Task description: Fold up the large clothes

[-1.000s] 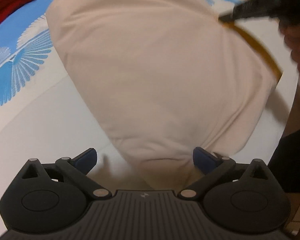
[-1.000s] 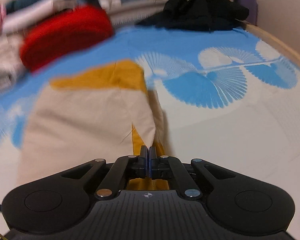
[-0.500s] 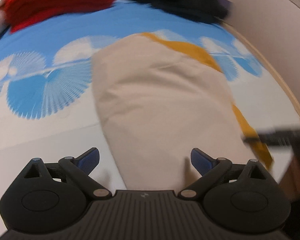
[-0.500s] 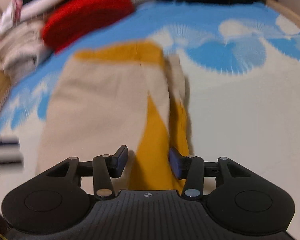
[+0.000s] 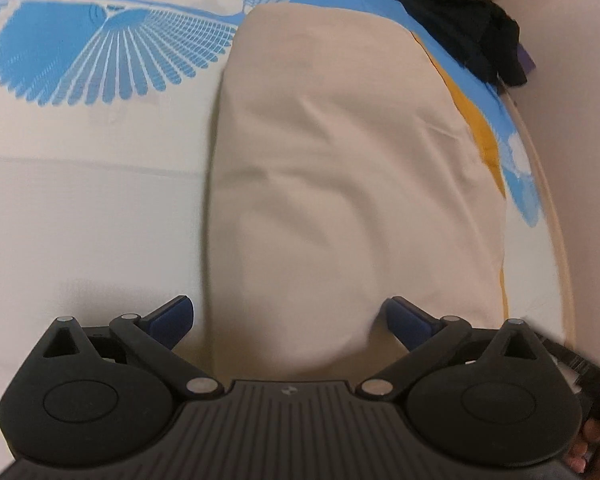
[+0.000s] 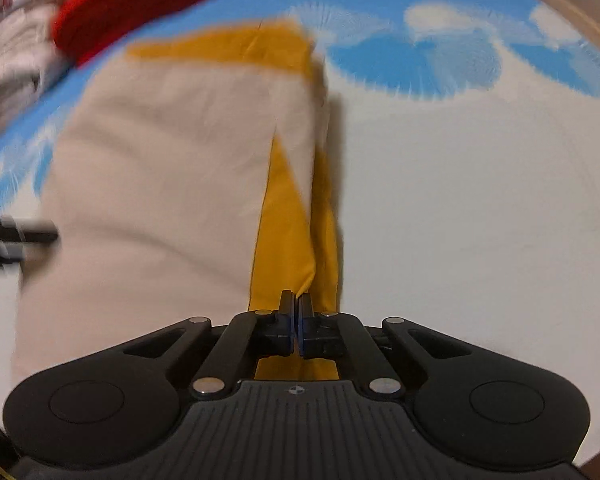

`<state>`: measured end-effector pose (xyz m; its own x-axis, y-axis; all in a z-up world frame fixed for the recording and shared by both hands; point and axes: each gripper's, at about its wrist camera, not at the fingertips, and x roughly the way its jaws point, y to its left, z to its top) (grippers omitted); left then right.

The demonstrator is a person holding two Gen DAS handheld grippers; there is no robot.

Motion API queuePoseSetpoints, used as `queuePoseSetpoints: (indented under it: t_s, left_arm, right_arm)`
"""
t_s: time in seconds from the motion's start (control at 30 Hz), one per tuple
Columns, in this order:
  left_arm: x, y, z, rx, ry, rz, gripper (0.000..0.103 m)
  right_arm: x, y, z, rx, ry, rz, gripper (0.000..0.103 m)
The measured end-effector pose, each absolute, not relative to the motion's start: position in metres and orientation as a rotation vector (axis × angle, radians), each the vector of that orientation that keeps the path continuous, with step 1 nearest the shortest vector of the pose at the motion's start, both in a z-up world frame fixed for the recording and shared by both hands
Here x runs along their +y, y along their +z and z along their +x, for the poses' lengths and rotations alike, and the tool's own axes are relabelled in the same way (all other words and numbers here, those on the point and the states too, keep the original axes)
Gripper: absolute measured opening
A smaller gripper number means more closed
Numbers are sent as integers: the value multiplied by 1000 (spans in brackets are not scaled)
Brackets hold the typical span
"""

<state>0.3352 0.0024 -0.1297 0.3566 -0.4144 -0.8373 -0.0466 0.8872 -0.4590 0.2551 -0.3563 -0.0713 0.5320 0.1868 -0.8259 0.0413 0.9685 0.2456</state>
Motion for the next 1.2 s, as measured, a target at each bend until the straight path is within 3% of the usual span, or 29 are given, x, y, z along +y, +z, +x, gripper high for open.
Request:
queuePoseSetpoints:
  t_s: [0.07,0.1,0.13,0.17,0.4,0.5,0.57,0.67,0.73,0.83,1.07,1.2]
  left_arm:
    - [5,-134,338,1186,-262,-474,103]
    - [7,-138,340,1184,-270,-494,103]
    - [7,-140,341,1183,-274,-509,103]
    - [8,-143,344,1182,-279,-527,103]
    - [3,-156,354,1158,-306,-586,103]
    - [-2,-161,359,1137,-296,-593,103]
    - [-8,-161,360,1110,-287,-585,98]
    - [-12,-151,362,1069,-288,-561,78]
    - [-7,-141,362,1051,-307,-569,57]
    - [7,-124,360,1011,-344,-590,44]
    - [69,-91,354,933,-259,-492,47]
    - [119,-92,356,942,-140,-508,67]
  right_arm:
    - [-374,-55,255,870,40,370,21]
    - [-381,-52,255,823,39,430,49]
    - [-386,-53,257,804,48,481,70]
    - [-387,-59,262,827,68,523,73]
    - [-355,-113,305,1075,87,490,72]
    - [-353,-121,313,1087,90,499,73]
    - [-354,-124,315,1089,85,520,68]
    - [-347,-124,319,1084,80,511,42]
    - [-343,-119,320,1067,77,492,20]
    - [-337,-113,325,1032,81,522,10]
    - [-273,-100,344,992,167,516,7]
    - [-224,-96,350,993,235,493,7]
